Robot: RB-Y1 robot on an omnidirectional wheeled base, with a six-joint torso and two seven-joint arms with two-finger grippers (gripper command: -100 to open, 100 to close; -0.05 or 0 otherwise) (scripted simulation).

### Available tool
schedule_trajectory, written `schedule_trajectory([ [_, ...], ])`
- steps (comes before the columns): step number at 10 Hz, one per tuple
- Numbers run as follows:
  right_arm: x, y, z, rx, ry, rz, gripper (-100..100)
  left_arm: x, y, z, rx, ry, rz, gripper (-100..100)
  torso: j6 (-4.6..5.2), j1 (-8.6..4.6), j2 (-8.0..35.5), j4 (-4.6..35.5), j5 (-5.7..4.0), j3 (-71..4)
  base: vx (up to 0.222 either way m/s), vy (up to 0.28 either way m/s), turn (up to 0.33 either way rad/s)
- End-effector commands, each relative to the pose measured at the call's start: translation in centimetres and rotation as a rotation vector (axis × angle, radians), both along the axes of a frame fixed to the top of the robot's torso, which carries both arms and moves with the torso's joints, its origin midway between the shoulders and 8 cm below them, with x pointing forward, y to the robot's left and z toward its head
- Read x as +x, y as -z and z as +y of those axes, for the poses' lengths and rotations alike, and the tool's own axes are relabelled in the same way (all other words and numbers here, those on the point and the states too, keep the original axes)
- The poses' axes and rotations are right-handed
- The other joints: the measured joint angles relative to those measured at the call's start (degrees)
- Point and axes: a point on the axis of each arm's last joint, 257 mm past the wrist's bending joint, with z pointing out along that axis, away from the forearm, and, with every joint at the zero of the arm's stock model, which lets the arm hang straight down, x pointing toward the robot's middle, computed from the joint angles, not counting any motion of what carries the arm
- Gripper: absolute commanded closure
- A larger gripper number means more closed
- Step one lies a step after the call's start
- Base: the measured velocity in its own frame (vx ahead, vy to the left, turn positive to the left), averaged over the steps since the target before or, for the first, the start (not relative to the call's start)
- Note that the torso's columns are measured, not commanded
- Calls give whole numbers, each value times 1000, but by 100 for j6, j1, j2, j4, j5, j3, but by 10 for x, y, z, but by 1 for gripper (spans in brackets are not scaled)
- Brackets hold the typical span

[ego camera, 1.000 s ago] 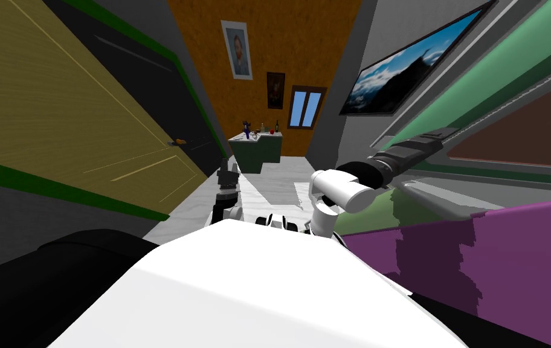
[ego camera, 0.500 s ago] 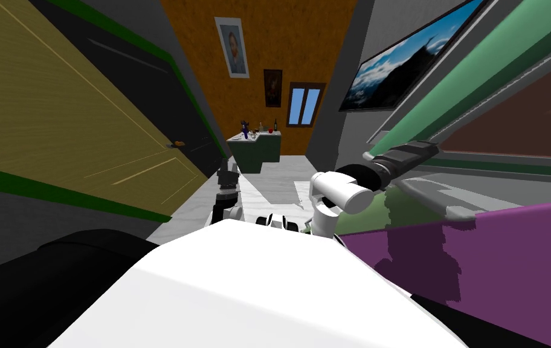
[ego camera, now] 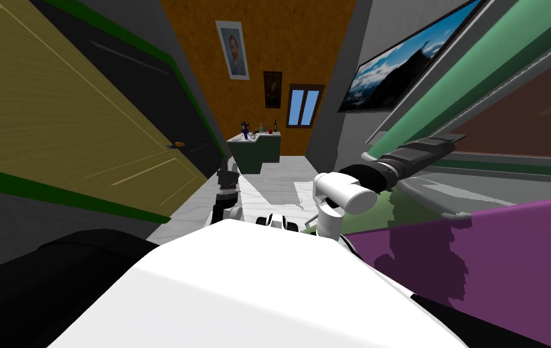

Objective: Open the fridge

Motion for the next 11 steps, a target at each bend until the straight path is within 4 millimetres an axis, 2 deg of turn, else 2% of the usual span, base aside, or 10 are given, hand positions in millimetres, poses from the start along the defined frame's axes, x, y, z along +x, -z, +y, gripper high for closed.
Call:
schedule_trajectory([
  [1,-5,-14,-6,-46,33,-15,-100,0,0,0,0,0,0,0,0,1,4,1,1,2,53,-1,-17],
  [5,-16,-30,-16,-20,80,-55,-100,0,0,0,0,0,0,0,16,-12,9,23,16,-7,100,16,-27],
  [11,-26,-28,-26,114,91,-104,-100,0,0,0,0,0,0,0,15,-23,21,25,11,3,102,10,-28],
])
